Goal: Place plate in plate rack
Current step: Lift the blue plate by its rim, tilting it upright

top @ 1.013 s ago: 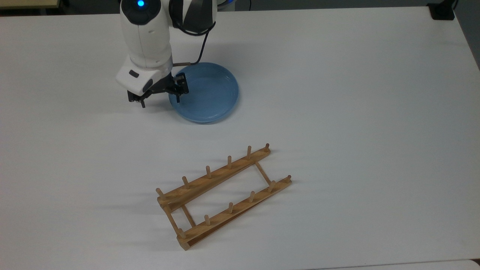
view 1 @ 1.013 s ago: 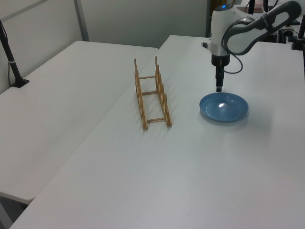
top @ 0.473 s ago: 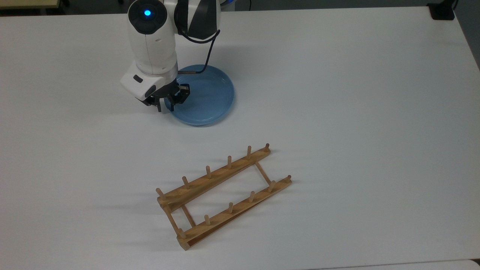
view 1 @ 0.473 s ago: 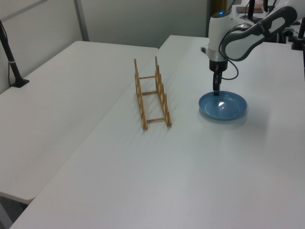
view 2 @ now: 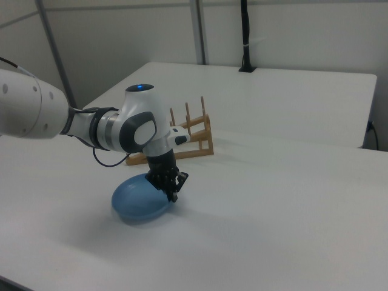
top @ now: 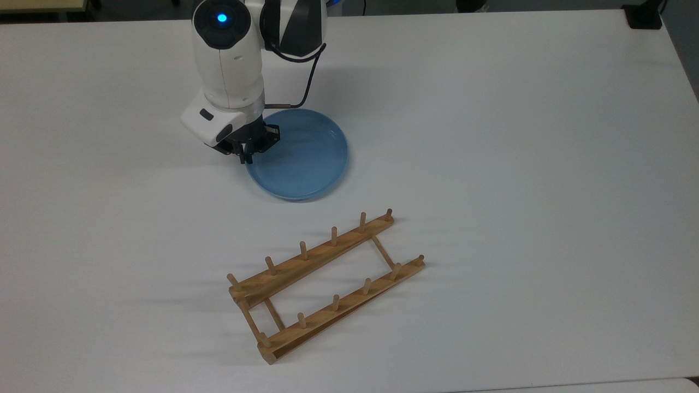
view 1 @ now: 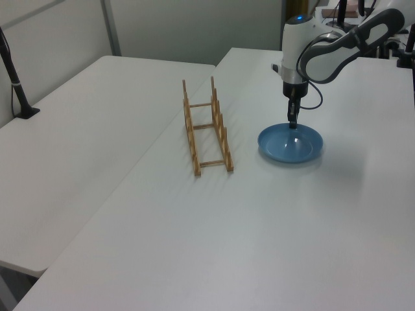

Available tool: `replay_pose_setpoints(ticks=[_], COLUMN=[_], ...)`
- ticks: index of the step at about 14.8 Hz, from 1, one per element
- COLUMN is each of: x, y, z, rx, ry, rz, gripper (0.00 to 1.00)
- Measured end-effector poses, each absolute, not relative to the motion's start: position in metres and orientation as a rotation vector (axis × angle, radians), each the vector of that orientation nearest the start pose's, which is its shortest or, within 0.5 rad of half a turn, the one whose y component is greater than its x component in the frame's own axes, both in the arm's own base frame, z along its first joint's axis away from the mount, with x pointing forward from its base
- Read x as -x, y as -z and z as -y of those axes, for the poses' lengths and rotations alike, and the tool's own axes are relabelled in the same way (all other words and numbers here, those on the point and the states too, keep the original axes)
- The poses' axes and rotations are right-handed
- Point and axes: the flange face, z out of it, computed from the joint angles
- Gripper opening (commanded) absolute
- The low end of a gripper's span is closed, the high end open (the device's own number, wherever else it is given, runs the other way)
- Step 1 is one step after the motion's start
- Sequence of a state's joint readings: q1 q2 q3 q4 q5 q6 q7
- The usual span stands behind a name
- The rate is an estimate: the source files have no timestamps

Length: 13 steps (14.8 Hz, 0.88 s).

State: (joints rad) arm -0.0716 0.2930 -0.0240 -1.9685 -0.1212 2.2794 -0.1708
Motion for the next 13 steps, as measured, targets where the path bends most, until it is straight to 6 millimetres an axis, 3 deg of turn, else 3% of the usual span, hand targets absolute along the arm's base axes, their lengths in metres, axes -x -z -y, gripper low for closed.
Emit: replay_pose_setpoints(ticks=[3,5,9,12,13], x=[-0.607,-0.602,-0.591,-0.598,-0.603], y=[-0.343,-0.37,-0.458,-0.54,-0.557], z=[0.067,0.084,0.127,0.134,0.132], rx=[3.265,3.281,3.313,3.34,3.342], ry=[0.037,0.037,0.206,0.465,0.553], rz=[0.298,0.36,0.407,0.385,0.385], gripper=[0.0,0.0,0.0,0.0,0.0])
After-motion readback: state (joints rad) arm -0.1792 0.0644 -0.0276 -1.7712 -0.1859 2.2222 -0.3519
